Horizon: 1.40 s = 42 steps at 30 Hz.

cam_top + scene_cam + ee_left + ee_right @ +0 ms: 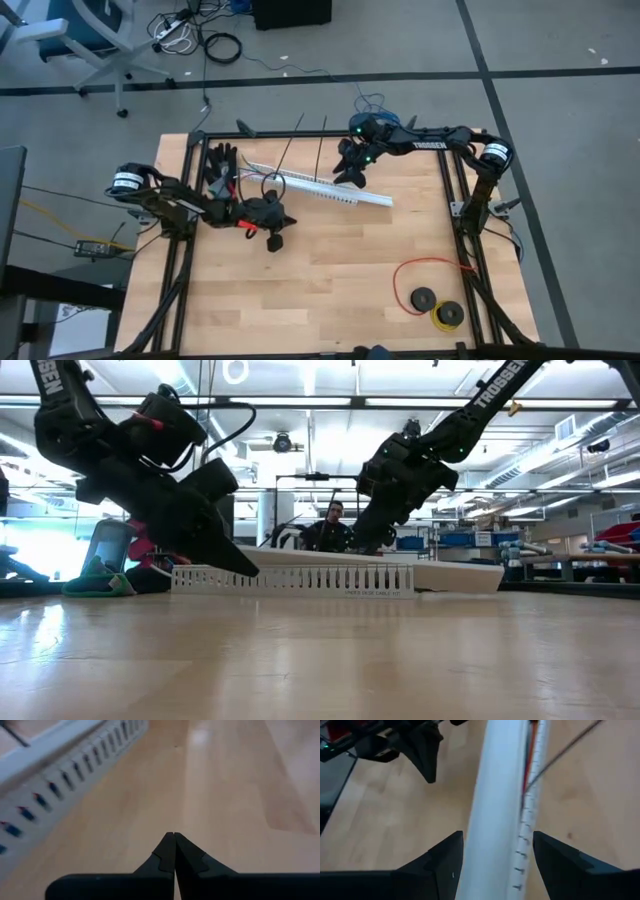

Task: Ziptie cables
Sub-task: Close the white cable duct

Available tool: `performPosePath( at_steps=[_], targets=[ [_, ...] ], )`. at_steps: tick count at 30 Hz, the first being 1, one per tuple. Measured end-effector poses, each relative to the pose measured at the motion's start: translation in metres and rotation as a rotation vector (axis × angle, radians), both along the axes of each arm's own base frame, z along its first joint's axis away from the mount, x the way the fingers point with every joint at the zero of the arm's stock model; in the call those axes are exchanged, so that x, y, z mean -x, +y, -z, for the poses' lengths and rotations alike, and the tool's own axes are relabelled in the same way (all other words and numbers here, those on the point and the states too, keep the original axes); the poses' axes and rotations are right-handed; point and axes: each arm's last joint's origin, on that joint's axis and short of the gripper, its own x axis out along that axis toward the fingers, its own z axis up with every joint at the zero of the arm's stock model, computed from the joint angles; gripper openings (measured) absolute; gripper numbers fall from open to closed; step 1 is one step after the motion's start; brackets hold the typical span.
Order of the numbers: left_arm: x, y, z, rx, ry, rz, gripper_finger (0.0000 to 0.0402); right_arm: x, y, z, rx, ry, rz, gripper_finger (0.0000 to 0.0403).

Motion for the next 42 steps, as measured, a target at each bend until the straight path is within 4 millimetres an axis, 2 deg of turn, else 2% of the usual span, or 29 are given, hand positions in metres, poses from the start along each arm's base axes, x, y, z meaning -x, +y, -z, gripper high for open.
performPosePath(
  at_steps=[5,8,14,17,20,24,28,33,38,42],
  targets=[
    [0.001,0.012,0.0,-0.034,0.007,-0.013,0.0007,0.005,-0.008,-0.012,-0.004,0.024,0.034,0.0223],
    [0.002,0.02,0.0,-0.056,0.013,-0.035,0.0007,0.013,-0.004,-0.029,0.06,0.076,0.05,0.0215],
    [0.007,0.044,0.003,-0.025,0.042,-0.096,0.0007,0.04,0.026,-0.071,0.294,0.248,0.143,0.0192],
    [0.011,0.055,0.004,0.009,0.051,-0.057,0.0007,0.058,0.046,-0.087,0.304,0.291,0.172,0.018],
    [0.014,0.063,0.005,0.019,0.052,-0.014,0.0007,0.077,0.069,-0.088,0.24,0.337,0.193,0.017],
    [0.015,0.068,0.004,0.021,0.049,-0.023,0.0007,0.1,0.11,-0.077,0.186,0.376,0.225,0.0157],
    [0.016,0.069,0.004,0.024,0.047,-0.029,0.0007,0.125,0.147,-0.059,0.245,0.422,0.332,0.0141],
    [0.016,0.068,-0.003,0.019,0.022,-0.031,0.0007,0.152,0.182,-0.026,0.293,0.439,0.469,0.0122],
    [0.018,0.068,-0.012,0.032,-0.011,-0.044,0.0007,0.157,0.205,0.023,0.286,0.4,0.449,0.0111],
    [0.018,0.066,-0.02,0.053,-0.048,-0.055,0.0007,0.156,0.204,0.042,0.393,0.399,0.516,0.0111]
  ],
)
